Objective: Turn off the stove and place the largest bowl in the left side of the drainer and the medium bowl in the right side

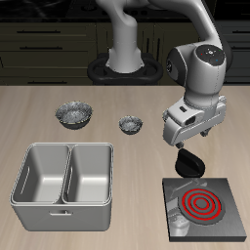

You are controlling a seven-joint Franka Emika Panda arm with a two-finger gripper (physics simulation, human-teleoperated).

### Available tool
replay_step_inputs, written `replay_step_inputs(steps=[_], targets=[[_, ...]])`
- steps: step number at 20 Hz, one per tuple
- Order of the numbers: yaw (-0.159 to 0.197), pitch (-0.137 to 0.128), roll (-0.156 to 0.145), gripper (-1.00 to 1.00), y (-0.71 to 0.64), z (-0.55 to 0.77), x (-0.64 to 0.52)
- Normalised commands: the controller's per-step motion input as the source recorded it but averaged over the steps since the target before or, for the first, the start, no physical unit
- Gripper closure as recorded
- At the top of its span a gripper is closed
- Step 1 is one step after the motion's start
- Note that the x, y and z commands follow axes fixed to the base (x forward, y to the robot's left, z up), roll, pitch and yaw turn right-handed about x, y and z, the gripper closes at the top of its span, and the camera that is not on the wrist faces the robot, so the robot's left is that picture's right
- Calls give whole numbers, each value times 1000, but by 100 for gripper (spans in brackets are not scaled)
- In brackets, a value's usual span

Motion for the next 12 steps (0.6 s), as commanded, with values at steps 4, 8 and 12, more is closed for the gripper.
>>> replay_step_inputs(steps=[4,8,12], targets=[[21,26,7,-100,-50,-202,-45],[27,36,0,-100,-32,-245,-49],[46,6,8,-100,24,-172,-21]])
